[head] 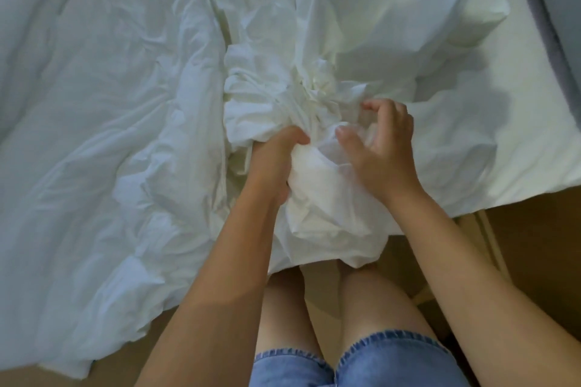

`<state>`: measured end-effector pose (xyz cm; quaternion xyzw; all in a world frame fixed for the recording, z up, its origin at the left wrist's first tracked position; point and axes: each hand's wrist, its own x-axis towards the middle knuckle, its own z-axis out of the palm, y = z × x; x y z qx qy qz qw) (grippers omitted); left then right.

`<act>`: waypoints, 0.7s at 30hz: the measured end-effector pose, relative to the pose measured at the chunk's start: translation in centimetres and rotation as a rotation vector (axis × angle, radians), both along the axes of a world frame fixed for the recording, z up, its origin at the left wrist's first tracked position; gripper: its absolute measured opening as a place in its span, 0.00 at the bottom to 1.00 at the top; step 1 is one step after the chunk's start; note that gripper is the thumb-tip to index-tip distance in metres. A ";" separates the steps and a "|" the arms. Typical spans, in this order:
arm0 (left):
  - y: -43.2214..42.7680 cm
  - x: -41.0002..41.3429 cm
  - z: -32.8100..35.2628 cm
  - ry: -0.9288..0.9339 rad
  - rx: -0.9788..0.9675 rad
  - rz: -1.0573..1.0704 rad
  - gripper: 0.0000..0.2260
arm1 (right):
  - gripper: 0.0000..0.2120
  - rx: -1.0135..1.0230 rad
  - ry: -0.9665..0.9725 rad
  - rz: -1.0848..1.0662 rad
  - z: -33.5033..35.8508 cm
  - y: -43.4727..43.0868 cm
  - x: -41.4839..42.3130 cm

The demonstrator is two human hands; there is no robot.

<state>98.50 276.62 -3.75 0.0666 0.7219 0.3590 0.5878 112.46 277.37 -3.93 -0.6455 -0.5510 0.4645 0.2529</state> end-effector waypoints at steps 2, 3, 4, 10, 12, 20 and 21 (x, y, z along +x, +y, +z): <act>-0.1 0.1 -0.1 -0.022 0.024 0.025 0.15 | 0.29 -0.076 -0.061 0.075 -0.5 0.7 -0.4; -0.2 0.2 -0.2 -0.040 0.038 0.038 0.19 | 0.28 -0.100 -0.060 0.108 -0.7 0.8 -0.8; -0.2 0.3 -0.3 -0.059 0.052 0.053 0.20 | 0.26 -0.104 -0.055 0.126 -0.7 0.7 -1.1; 0.6 0.7 -0.2 -0.542 0.154 0.111 0.14 | 0.24 0.079 -0.033 0.408 -0.4 -0.1 -0.8; 1.1 0.6 -0.2 -0.478 0.091 0.057 0.13 | 0.26 0.142 -0.146 0.560 -0.4 -0.6 -0.4; 1.6 1.4 1.9 -0.071 0.076 -0.105 0.06 | 0.14 -0.103 0.104 0.074 2.4 -1.1 1.1; 1.5 1.2 2.4 -0.082 0.100 -0.106 0.09 | 0.15 -0.151 0.117 0.012 3.0 -0.7 1.3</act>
